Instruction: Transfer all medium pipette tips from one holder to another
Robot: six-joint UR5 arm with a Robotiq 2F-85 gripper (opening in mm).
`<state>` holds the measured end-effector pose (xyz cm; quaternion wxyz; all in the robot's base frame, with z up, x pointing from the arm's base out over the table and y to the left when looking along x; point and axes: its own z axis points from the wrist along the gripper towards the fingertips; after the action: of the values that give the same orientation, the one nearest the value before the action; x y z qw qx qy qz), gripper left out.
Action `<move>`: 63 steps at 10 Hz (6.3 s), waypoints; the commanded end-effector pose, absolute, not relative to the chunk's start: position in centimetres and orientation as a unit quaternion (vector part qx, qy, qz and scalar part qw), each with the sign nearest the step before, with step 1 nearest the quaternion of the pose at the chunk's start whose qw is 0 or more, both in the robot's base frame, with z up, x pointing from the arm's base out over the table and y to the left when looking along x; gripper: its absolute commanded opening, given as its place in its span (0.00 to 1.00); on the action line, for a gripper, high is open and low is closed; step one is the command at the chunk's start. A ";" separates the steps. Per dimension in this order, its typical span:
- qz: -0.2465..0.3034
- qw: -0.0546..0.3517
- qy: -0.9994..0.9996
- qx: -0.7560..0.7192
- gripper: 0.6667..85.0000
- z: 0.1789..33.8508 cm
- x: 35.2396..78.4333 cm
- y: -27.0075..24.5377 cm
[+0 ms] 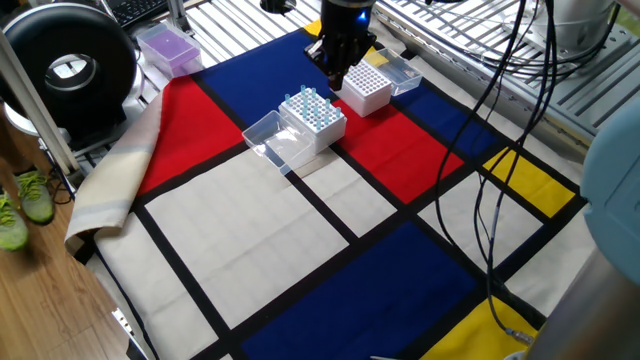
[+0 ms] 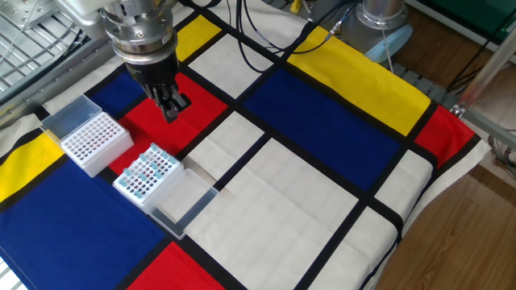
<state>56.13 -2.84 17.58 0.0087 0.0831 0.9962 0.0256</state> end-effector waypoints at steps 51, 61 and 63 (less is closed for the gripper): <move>0.039 0.086 0.994 0.052 0.36 8.5 60.5 -6.4; 0.063 0.093 0.993 0.033 0.34 7.9 60.4 -7.1; 0.064 0.093 0.993 0.037 0.34 7.8 60.4 -7.1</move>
<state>60.29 -7.16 7.75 0.0894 0.0321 0.9940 0.0550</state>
